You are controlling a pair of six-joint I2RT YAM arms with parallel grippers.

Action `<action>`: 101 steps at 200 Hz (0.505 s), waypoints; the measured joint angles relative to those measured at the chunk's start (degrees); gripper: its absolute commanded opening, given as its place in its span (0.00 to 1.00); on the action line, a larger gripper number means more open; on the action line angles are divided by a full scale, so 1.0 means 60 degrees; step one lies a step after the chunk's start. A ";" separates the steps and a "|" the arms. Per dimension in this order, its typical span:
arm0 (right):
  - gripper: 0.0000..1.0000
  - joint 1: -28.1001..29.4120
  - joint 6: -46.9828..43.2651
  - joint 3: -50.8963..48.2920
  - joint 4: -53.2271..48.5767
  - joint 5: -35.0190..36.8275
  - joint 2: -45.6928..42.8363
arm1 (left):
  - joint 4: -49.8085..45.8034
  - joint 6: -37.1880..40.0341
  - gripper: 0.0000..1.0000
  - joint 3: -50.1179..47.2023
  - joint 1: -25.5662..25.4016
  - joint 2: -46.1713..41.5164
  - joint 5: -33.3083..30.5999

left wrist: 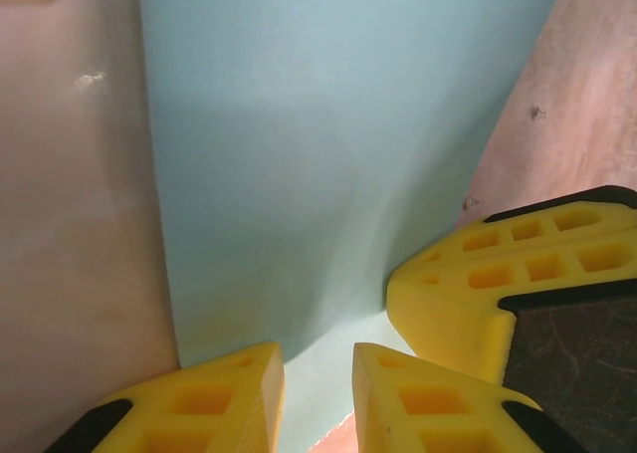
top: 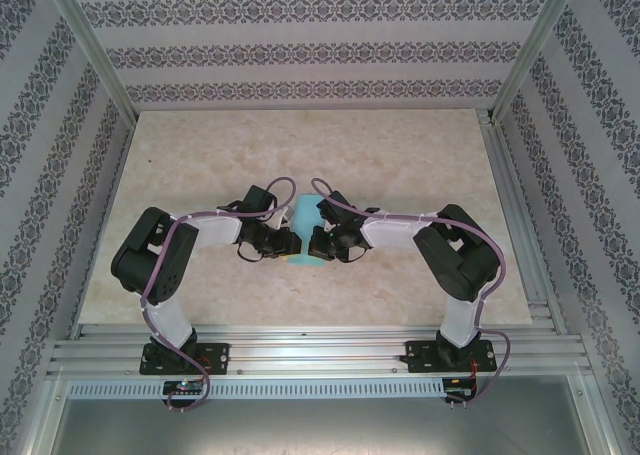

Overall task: Fold a paper plane with a square sheet of paper (fold left side to right side)
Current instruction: Hold the square sheet of paper at the center of the table, then first fold the square sheet of paper in half at the center of the table.

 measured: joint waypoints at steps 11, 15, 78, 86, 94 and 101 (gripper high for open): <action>0.05 0.0004 -0.0004 0.0015 -0.0036 0.0036 0.0000 | -0.0015 0.0000 0.28 0.0004 -0.0033 -0.0040 -0.0066; 0.05 0.0004 -0.0004 0.0015 -0.0040 0.0040 0.0000 | -0.0022 -0.0004 0.28 0.0004 -0.0044 -0.0058 -0.0076; 0.05 0.0022 -0.0117 0.0157 -0.0291 0.0113 0.0055 | -0.0973 -0.0011 0.27 0.0801 -0.0080 -0.0171 -0.0244; 0.05 0.0022 -0.0135 0.0164 -0.0295 0.0109 0.0066 | -0.1042 -0.0029 0.25 0.1027 -0.0080 -0.0171 -0.0240; 0.05 0.0022 -0.0168 0.0171 -0.0310 0.0109 0.0073 | -0.1071 -0.0029 0.24 0.1239 -0.0069 -0.0160 -0.0233; 0.05 0.0022 -0.0197 0.0186 -0.0324 0.0109 0.0080 | -0.1060 -0.0029 0.23 0.1428 -0.0047 -0.0131 -0.0193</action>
